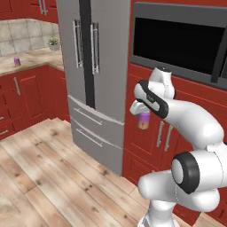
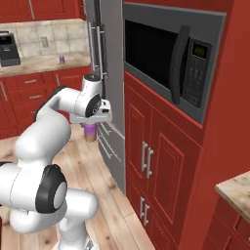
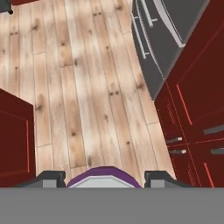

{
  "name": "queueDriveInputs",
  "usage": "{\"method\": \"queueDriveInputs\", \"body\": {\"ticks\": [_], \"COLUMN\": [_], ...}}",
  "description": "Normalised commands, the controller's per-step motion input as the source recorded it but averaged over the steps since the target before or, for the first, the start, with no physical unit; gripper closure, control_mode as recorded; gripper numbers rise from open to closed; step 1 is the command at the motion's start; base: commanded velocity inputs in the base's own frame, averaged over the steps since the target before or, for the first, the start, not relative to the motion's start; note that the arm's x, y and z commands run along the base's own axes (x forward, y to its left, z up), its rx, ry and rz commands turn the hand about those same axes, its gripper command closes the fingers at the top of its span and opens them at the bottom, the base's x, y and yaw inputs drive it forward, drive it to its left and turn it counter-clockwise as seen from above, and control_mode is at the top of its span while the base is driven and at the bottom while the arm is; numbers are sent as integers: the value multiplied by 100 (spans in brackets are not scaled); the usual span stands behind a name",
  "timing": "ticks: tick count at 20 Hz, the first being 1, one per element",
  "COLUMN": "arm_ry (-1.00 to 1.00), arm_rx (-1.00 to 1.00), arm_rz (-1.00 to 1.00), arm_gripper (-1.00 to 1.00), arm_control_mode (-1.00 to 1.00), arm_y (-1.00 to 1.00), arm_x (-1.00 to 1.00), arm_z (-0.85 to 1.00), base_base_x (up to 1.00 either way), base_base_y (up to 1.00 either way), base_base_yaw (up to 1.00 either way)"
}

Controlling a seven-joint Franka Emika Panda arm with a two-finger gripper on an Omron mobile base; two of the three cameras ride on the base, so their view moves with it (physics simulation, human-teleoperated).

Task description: Four empty soda cans are scattered around the kitchen. Gather all the cans and cluster them next to the stove for recycling.

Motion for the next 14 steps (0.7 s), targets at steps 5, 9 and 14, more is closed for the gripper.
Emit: {"method": "queueDriveInputs", "body": {"ticks": [5,9,14], "arm_ry": [0,0,0], "arm_rx": [0,0,0], "arm_rz": [0,0,0], "arm_gripper": [100,100,100], "arm_control_mode": [100,100,100], "arm_y": [0,0,0], "arm_x": [0,0,0], "arm_z": [0,0,0], "base_base_x": [-11,-6,22], "base_base_y": [3,3,0], "base_base_yaw": [31,28,16]}}
